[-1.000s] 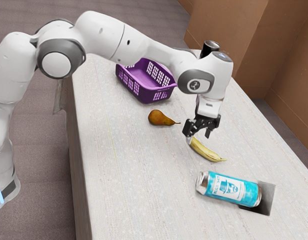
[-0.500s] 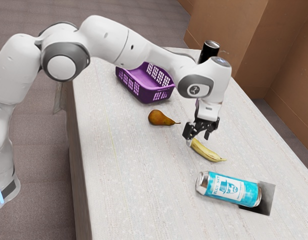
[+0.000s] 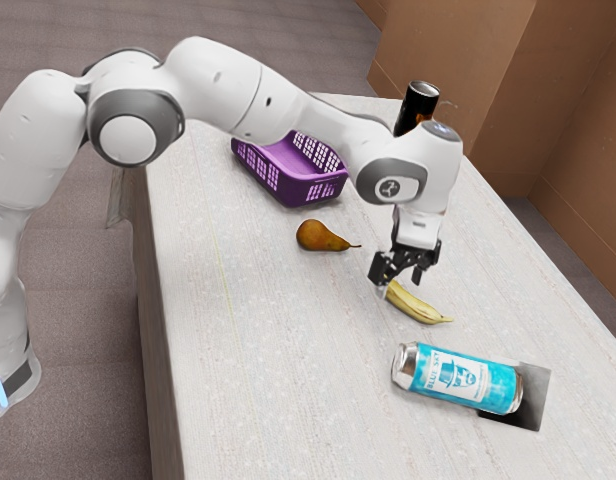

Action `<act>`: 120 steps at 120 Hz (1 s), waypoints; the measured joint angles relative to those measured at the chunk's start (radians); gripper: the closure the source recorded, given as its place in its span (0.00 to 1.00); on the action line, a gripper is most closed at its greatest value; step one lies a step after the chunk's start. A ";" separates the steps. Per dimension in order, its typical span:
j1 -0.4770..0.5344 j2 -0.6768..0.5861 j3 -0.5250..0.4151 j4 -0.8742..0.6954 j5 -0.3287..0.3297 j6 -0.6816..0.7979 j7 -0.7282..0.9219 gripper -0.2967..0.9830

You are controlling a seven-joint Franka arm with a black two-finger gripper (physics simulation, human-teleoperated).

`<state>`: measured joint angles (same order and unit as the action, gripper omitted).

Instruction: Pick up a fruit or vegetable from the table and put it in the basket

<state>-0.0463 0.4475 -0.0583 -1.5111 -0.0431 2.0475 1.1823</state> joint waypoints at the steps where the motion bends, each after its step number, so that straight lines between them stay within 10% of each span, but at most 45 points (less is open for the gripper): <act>1: 0.000 0.000 0.000 0.000 0.000 0.000 0.000 0.23; 120: 0.008 -0.037 0.004 0.002 0.003 -0.010 -0.009 0.64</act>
<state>-0.0387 0.4107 -0.0539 -1.5088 -0.0400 2.0379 1.1730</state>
